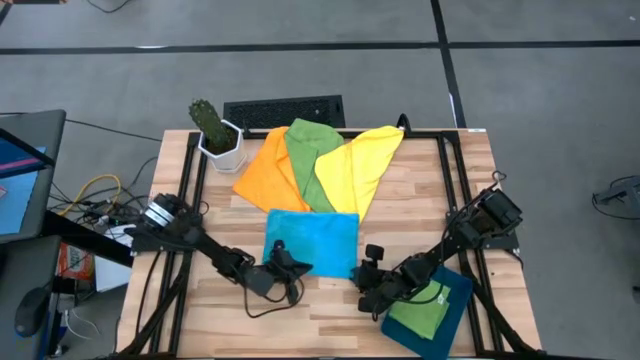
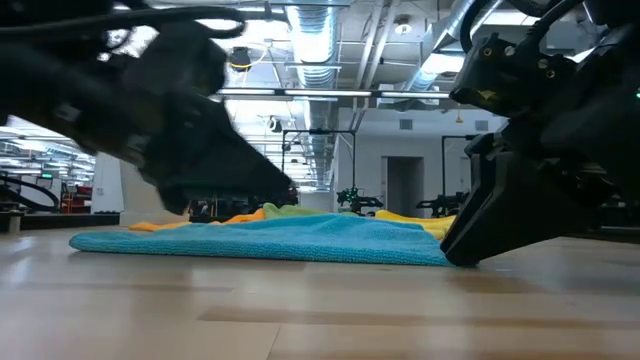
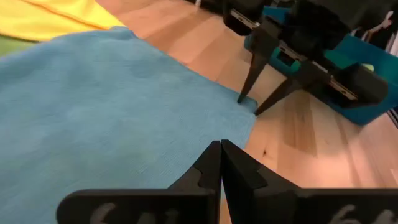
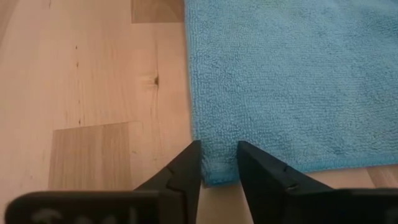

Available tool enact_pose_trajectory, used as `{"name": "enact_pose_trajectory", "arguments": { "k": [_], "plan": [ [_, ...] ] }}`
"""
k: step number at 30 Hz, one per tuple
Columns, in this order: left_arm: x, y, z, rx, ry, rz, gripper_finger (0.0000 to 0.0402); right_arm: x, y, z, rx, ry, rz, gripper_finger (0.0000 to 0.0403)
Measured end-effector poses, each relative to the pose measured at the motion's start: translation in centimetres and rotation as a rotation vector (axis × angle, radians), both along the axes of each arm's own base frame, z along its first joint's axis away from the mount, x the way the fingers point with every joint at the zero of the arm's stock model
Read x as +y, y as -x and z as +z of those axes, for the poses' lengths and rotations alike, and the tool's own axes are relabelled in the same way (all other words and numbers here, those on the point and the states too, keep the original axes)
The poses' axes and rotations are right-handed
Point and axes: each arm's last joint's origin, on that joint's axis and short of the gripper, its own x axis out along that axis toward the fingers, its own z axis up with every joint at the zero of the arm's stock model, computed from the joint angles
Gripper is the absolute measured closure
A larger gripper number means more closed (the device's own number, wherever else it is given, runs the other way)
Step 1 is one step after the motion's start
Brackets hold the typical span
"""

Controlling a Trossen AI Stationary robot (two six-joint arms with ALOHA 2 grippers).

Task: Fold microfiber towels
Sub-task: Fold the blue microfiber towel

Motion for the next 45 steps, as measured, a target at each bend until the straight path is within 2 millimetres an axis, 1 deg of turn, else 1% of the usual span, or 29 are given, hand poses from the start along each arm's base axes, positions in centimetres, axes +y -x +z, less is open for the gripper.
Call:
{"name": "enact_pose_trajectory", "arguments": {
  "k": [3,6,10,14,17,21,24,29,31,33,41,43,45],
  "plan": [
    [-0.6,-1.9,-0.5,0.032,-0.024,-0.066,0.0401,0.0,0.0,0.0,0.001,0.0,0.0,0.0276],
    [-1.0,-3.6,-1.1,0.11,-0.059,-0.065,0.0401,0.0,0.0,0.0,0.001,0.001,0.0,0.0276],
    [-1.5,-4.8,-1.6,0.226,-0.106,-0.071,0.0401,0.0,0.3,0.8,0.005,-0.004,0.01,0.0273],
    [-1.6,-5.0,-1.5,0.245,-0.119,-0.059,0.0401,0.4,0.7,2.5,-0.042,-0.006,0.034,0.0267],
    [-1.6,-5.0,-1.5,0.245,-0.116,-0.055,0.0401,0.7,0.9,2.7,-0.045,0.013,0.065,0.026],
    [-1.5,-4.9,-1.5,0.251,-0.112,-0.05,0.0402,0.5,0.8,1.7,-0.012,0.054,0.071,0.0252],
    [-1.5,-4.9,-1.6,0.252,-0.107,-0.048,0.0402,0.3,0.4,0.9,-0.005,0.072,0.073,0.0249],
    [-1.5,-4.9,-1.6,0.254,-0.106,-0.047,0.0401,-0.3,0.0,0.3,0.028,0.06,0.07,0.025],
    [-1.5,-4.9,-1.6,0.257,-0.107,-0.047,0.0402,-0.3,0.0,0.3,0.035,0.054,0.071,0.0258],
    [-1.5,-4.9,-1.6,0.258,-0.107,-0.048,0.0402,-0.3,0.1,0.3,0.043,0.047,0.064,0.0275],
    [-1.5,-4.9,-1.6,0.259,-0.111,-0.052,0.0402,-0.2,0.2,0.3,0.069,0.012,0.092,0.0386],
    [-1.5,-4.8,-1.4,0.261,-0.116,-0.062,0.0401,-0.1,0.1,0.4,0.073,0.013,0.095,0.039],
    [-1.5,-4.8,-0.8,0.265,-0.117,-0.089,0.0401,0.0,0.0,0.6,0.083,0.012,0.098,0.0383]
  ]
}}
